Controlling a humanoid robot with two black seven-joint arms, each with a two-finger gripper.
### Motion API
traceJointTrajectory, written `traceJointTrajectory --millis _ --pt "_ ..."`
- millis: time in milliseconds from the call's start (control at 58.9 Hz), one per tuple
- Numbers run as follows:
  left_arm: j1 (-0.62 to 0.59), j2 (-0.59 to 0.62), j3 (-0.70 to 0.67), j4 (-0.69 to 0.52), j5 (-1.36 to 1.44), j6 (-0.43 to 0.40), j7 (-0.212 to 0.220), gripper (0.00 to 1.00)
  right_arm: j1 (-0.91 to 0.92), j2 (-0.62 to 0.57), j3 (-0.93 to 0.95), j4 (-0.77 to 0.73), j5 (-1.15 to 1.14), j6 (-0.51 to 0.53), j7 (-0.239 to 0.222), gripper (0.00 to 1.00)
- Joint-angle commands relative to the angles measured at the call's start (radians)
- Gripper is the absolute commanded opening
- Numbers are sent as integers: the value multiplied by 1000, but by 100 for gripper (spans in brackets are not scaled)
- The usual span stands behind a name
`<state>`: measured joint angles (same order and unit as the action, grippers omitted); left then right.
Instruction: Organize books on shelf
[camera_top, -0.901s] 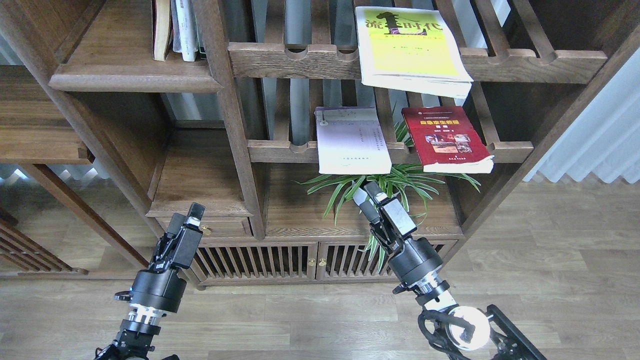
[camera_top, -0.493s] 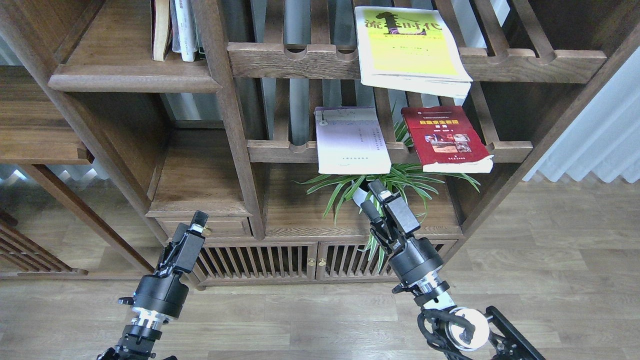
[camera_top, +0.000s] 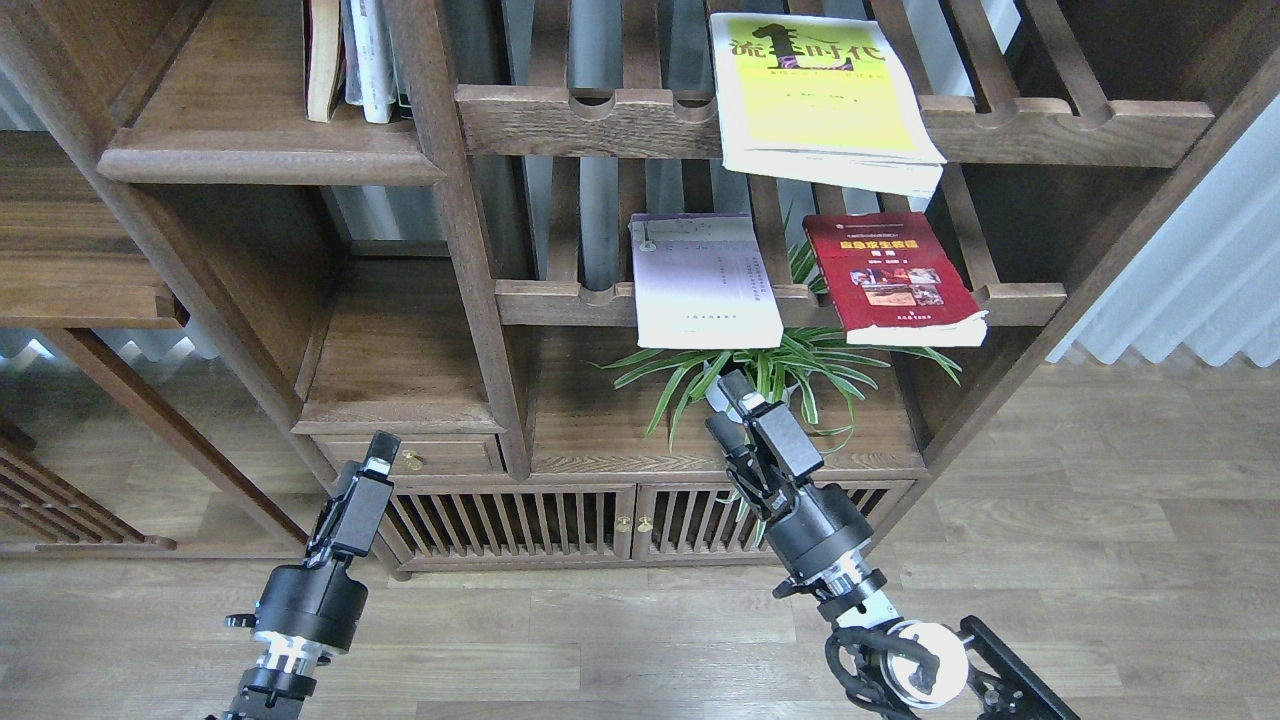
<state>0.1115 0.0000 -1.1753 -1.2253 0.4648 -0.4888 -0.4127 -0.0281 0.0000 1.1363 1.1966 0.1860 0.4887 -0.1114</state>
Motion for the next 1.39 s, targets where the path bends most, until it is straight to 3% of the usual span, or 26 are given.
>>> traceJointTrajectory --millis 0,289,493,1376 --pt "7 0 -1 -5 0 0 0 100 -6 0 -3 0 1 0 -1 99" --pt "8 0 -4 -3 0 0 -1 100 -4 0 -46 -5 27 0 1 99" --pt "14 0 -4 0 -3 0 -1 100 -1 0 -84 -2 20 0 -22 99" --pt "30 0 -32 -6 -6 0 0 100 25 0 -84 -29 41 0 -5 99"
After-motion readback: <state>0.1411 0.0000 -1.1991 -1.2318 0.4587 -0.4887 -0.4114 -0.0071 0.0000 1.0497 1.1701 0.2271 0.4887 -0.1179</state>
